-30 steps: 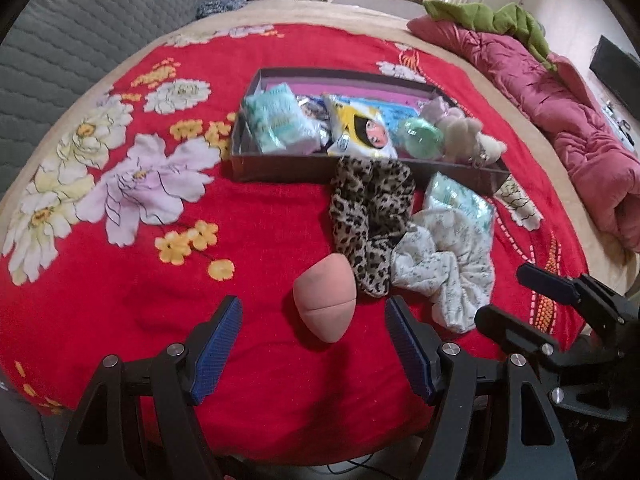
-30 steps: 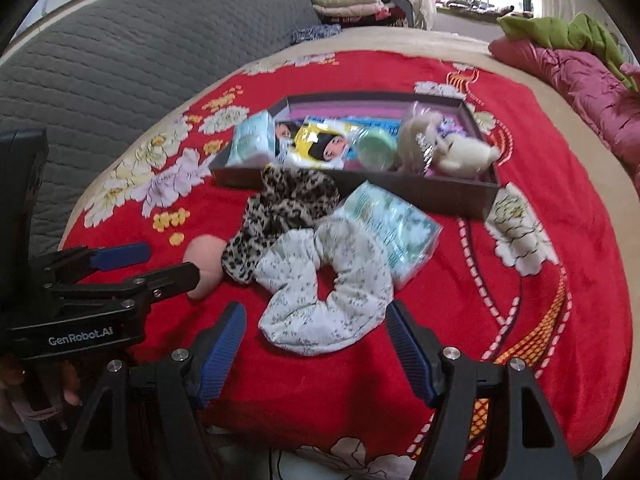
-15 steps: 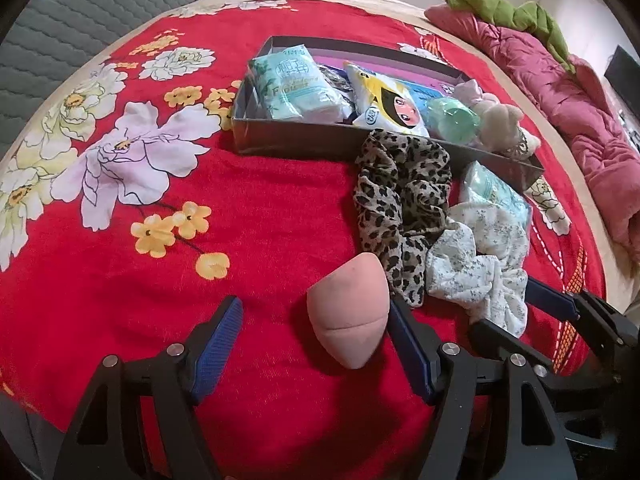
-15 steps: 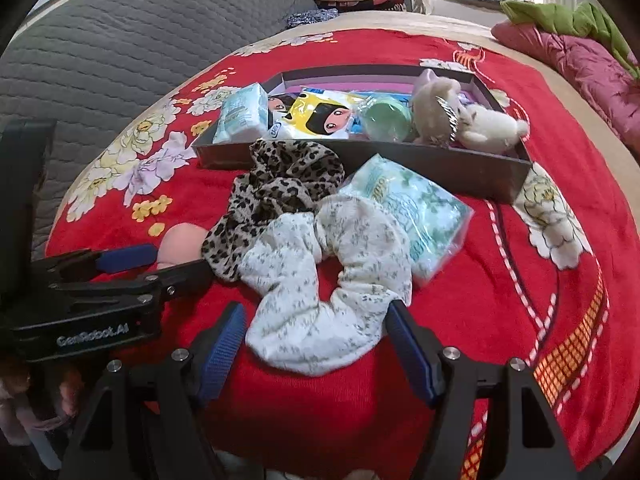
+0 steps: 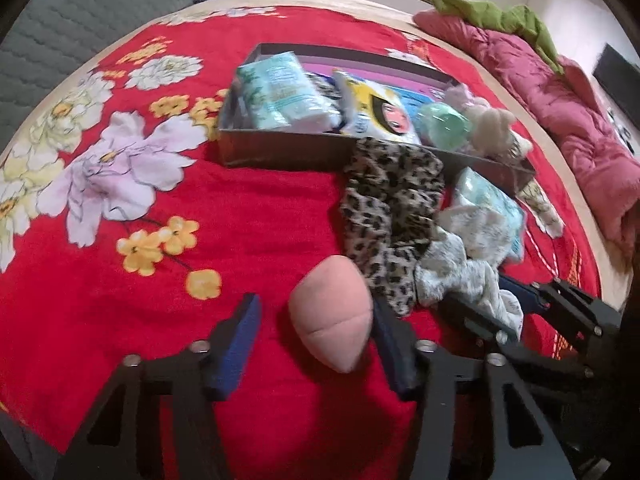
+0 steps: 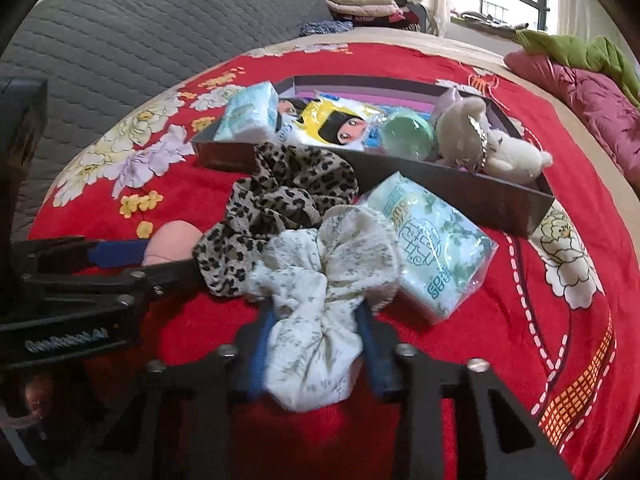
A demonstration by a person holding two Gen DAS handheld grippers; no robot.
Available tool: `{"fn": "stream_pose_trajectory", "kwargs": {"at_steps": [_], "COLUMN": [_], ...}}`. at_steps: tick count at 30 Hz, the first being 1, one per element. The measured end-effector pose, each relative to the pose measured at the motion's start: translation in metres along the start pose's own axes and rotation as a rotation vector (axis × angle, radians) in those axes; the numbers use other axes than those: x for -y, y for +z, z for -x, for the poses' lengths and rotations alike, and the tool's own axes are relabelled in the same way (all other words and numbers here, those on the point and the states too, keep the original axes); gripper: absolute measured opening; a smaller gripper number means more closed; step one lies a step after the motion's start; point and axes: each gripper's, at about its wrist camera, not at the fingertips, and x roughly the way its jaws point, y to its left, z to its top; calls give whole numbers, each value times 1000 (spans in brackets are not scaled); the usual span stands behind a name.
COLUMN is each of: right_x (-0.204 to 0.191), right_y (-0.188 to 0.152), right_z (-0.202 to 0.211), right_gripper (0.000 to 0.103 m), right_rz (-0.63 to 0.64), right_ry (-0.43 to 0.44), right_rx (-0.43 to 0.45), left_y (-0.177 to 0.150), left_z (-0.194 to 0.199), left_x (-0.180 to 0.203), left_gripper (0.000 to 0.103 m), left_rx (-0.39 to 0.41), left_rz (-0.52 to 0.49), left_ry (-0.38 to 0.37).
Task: Organize soft objects
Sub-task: 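Grasp the pink makeup sponge with the left tool while the right tool grasps the white floral scrunchie, then lift and carry the sponge and scrunchie over the pink box with both tools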
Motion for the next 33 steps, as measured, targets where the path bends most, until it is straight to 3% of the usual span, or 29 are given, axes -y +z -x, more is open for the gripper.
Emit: {"fn": "stream_pose_trajectory", "kwargs": {"at_steps": [4, 9, 27, 33], "right_x": [1, 9, 24, 28], "right_y": [1, 3, 13, 18], "right_z": [9, 19, 65, 78], "right_gripper": [26, 25, 25, 25], "right_rz": [3, -35, -87, -93], "right_ry": [10, 36, 89, 67], "right_rx": [27, 44, 182, 228], "left_y": [-4, -3, 8, 25], "left_z": [1, 4, 57, 66], "left_x": [15, 4, 0, 13], "left_gripper": [38, 38, 38, 38], "left_rx": [9, 6, 114, 154], "left_rz": [-86, -29, 29, 41], "left_ry": [29, -25, -23, -60]}}
